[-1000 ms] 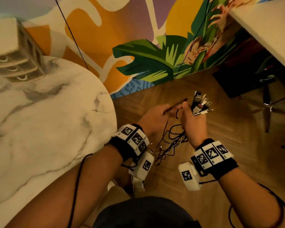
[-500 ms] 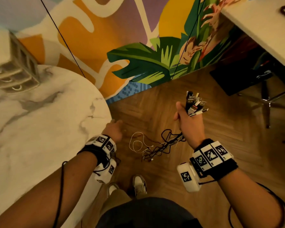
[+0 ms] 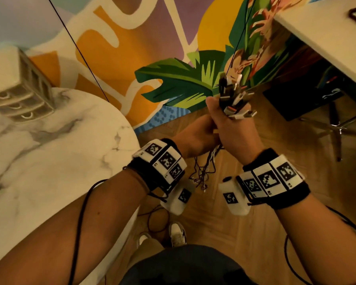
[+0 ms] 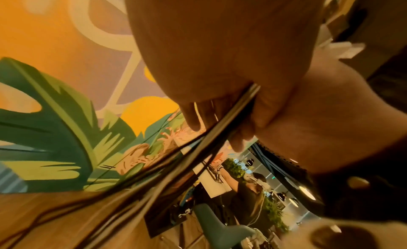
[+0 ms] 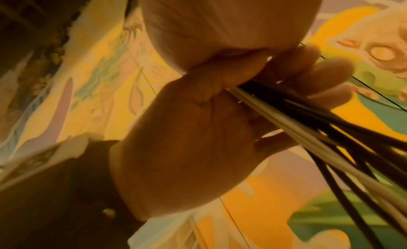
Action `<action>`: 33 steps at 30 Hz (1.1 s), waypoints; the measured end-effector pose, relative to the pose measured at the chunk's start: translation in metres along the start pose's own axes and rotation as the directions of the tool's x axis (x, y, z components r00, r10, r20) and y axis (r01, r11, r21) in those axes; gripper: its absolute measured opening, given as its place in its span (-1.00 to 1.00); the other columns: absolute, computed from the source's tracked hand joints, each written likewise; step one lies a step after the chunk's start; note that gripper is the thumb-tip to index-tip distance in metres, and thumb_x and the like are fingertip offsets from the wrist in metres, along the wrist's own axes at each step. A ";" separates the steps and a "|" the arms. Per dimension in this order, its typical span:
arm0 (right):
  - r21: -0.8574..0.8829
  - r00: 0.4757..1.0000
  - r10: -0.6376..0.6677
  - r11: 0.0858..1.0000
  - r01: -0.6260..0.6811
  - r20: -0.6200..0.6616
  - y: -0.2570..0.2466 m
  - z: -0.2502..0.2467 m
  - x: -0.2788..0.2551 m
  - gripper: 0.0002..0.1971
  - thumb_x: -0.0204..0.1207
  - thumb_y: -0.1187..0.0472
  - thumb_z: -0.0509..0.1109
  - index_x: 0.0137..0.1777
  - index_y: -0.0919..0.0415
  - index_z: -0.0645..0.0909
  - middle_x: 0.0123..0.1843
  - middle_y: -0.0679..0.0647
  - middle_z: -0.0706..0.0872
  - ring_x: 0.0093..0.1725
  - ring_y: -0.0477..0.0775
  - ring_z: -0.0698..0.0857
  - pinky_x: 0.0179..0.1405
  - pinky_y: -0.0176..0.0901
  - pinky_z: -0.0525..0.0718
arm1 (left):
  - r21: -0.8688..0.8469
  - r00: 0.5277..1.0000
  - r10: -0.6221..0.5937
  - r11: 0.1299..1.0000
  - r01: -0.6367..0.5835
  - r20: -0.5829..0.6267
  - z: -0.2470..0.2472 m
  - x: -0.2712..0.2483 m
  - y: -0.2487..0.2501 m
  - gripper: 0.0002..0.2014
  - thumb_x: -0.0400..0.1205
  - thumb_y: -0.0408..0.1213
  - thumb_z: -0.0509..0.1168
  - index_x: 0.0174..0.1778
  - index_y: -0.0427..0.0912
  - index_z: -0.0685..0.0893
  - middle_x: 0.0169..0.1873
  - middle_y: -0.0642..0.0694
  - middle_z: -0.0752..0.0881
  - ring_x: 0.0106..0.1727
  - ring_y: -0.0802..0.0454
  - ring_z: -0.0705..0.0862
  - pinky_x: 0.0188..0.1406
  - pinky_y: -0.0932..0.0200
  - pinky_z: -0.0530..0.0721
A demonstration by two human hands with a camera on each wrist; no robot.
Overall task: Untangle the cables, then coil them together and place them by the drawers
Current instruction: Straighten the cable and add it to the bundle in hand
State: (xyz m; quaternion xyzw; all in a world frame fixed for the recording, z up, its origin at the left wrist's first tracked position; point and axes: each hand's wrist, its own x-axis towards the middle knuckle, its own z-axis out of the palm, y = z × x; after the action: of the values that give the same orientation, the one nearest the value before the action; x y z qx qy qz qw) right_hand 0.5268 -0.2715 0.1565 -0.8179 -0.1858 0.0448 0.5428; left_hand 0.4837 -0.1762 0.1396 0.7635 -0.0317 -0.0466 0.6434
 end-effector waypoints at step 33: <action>0.225 0.841 0.343 0.858 -0.462 0.419 0.051 0.068 0.015 -0.54 0.60 0.25 0.21 -0.59 0.03 0.43 -0.61 -0.06 0.35 -0.61 -0.03 0.28 -0.61 -0.24 0.24 | 0.739 0.883 0.154 0.621 0.262 -0.443 -0.080 -0.023 0.004 -0.68 0.50 -0.11 0.14 -0.38 -0.22 0.68 -0.49 -0.17 0.68 -0.45 -0.18 0.58 -0.47 0.04 0.44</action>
State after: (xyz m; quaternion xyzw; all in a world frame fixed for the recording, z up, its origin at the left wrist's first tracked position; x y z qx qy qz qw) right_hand 0.5354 -0.2241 0.0850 -0.7175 -0.0952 0.3391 0.6010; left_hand 0.4702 -0.0966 0.1579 0.9541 0.1302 0.1362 0.2329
